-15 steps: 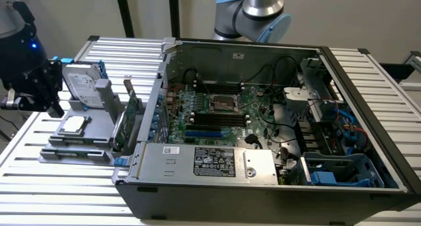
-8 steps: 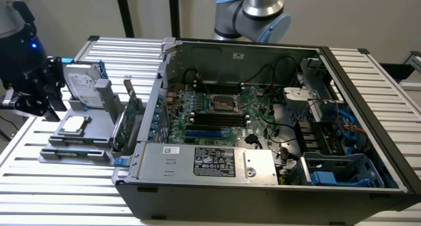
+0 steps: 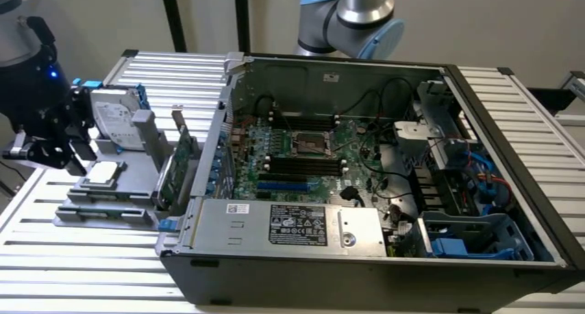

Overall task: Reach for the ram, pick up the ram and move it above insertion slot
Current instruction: 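Pick up the ram and move it above insertion slot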

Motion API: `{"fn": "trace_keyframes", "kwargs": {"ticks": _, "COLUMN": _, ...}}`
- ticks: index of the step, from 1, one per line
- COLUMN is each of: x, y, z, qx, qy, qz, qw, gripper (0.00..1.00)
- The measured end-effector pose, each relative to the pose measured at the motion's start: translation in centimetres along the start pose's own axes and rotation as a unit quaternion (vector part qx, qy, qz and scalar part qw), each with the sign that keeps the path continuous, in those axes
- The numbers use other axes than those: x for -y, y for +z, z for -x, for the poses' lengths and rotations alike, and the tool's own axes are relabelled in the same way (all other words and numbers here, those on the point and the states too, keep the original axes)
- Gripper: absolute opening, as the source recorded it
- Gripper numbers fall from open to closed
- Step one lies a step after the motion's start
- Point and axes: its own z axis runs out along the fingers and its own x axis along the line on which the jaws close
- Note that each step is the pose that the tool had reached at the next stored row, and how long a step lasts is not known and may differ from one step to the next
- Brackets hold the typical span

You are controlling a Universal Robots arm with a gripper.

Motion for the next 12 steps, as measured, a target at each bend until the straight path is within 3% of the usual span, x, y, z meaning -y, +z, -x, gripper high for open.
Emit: {"fn": "trace_keyframes", "kwargs": {"ticks": 12, "x": -0.03, "y": 2.18, "z": 0.0, "qx": 0.0001, "qy": 0.000, "qz": 0.0000, "qw": 1.0000, "gripper": 0.36}}
